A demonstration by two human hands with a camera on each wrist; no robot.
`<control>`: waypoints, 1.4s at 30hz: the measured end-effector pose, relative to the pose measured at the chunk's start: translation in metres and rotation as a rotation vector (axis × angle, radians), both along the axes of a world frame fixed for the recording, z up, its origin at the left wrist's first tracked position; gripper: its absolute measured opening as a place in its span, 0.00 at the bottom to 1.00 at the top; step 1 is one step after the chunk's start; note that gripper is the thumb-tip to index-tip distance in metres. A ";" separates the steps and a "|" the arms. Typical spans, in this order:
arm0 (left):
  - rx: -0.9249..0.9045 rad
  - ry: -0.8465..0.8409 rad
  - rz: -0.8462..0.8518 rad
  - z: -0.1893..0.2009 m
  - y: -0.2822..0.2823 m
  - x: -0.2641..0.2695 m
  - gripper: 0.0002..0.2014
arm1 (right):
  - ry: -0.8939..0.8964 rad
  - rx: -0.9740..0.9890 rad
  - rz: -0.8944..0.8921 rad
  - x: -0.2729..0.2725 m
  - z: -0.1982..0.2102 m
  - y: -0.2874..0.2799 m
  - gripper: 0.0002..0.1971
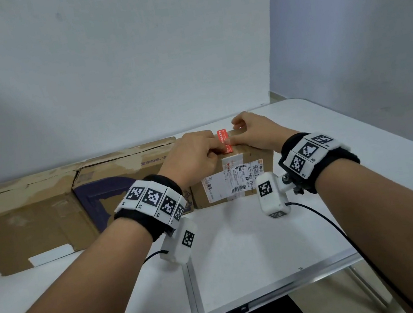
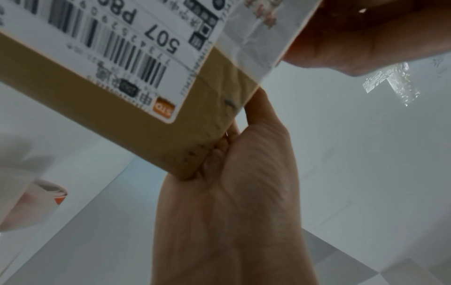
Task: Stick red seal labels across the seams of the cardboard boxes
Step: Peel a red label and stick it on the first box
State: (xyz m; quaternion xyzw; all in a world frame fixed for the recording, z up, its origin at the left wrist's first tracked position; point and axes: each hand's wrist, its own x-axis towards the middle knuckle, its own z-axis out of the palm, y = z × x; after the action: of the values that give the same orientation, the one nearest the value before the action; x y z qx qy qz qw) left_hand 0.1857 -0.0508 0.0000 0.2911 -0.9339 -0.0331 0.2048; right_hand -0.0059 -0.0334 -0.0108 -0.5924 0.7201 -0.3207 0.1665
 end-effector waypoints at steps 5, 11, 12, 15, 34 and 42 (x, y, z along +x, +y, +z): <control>0.015 -0.005 0.004 0.001 -0.003 0.001 0.19 | 0.052 0.014 -0.100 0.004 0.001 -0.012 0.22; 0.038 -0.016 -0.001 0.003 -0.007 0.001 0.19 | 0.085 -0.030 -0.170 0.009 -0.003 -0.017 0.15; 0.063 0.001 0.004 0.004 -0.008 0.001 0.19 | 0.088 -0.043 -0.186 0.010 -0.004 -0.017 0.13; 0.123 0.023 0.042 0.005 -0.010 -0.004 0.18 | 0.104 -0.059 -0.204 0.012 -0.005 -0.017 0.11; 0.109 -0.293 0.155 0.011 -0.015 -0.027 0.19 | 0.191 -0.093 -0.192 0.012 -0.010 -0.010 0.11; 0.140 -0.265 0.100 0.018 -0.012 -0.004 0.19 | 0.102 -0.126 -0.161 0.010 -0.007 -0.005 0.09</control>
State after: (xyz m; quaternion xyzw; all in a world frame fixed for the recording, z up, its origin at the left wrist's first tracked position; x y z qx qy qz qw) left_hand 0.1822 -0.0631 0.0179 0.3528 -0.9325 -0.0489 0.0604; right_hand 0.0039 -0.0385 -0.0181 -0.5576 0.7512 -0.3471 0.0661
